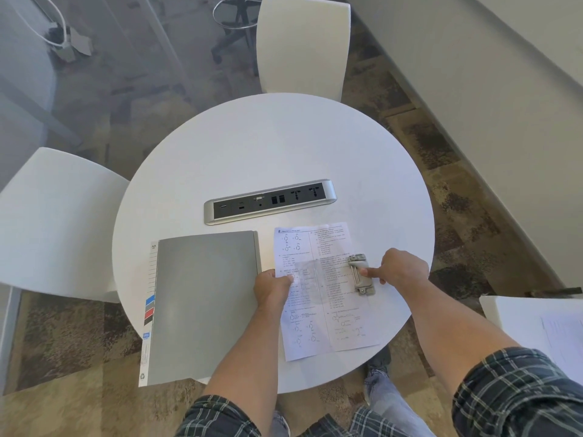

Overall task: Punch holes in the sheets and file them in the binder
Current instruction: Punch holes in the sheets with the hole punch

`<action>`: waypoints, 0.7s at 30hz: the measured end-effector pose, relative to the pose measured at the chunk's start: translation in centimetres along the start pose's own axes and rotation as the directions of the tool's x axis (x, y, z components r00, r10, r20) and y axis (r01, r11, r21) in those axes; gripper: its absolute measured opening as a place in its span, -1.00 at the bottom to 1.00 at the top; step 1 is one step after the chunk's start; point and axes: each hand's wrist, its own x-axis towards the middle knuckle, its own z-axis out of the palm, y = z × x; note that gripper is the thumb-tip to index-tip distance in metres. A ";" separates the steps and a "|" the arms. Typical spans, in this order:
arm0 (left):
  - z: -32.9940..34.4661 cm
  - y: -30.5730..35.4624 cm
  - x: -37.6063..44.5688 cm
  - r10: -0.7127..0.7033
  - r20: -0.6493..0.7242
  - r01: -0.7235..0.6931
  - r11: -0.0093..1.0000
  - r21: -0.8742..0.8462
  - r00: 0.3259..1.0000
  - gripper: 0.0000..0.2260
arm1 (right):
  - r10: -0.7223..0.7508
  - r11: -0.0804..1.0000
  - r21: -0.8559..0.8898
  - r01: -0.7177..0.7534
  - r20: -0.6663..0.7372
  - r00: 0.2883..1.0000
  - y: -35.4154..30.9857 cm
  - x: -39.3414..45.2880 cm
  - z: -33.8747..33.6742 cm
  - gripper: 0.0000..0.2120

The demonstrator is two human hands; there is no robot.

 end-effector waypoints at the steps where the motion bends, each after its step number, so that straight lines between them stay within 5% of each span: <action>1: 0.0 0.0 0.0 -0.001 -0.001 0.001 1.000 -0.004 1.000 -0.95 | -0.004 1.000 -0.006 0.004 0.005 1.000 0.0 0.1 -0.1 -0.41; 21: -0.5 0.0 -0.7 0.073 0.012 -0.073 0.996 0.050 0.997 -0.98 | 0.078 0.976 0.219 -0.017 -0.271 0.959 -0.2 -2.9 3.3 -0.52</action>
